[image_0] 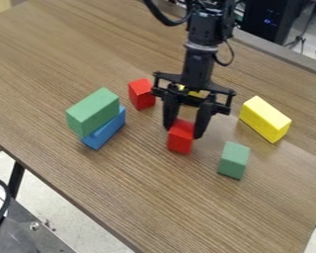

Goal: Put the red cube block on top of the green rectangular

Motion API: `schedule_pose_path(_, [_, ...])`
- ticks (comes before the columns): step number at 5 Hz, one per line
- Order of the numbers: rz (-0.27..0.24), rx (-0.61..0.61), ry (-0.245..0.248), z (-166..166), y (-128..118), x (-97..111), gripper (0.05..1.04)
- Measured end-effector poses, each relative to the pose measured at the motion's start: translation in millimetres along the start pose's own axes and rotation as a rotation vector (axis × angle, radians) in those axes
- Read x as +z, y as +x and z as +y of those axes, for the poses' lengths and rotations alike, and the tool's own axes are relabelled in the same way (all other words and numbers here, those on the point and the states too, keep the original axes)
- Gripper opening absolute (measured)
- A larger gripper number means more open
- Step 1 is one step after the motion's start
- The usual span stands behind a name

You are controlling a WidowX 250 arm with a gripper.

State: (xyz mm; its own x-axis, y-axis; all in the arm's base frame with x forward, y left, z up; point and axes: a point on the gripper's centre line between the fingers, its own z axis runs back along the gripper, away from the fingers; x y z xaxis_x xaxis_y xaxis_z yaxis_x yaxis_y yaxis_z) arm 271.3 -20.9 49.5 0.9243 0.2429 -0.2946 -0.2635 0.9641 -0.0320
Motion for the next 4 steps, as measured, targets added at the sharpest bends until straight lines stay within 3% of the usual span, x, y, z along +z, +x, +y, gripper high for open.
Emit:
schedule_pose_path(2, [-0.110,-0.154,-0.028,12,-75,59,0.553])
schedule_pose_path(3, [-0.168,-0.164,-0.055,25,-110,89,0.553])
schedule_pose_path(4, [-0.194,-0.101,-0.048,54,-122,101,0.553])
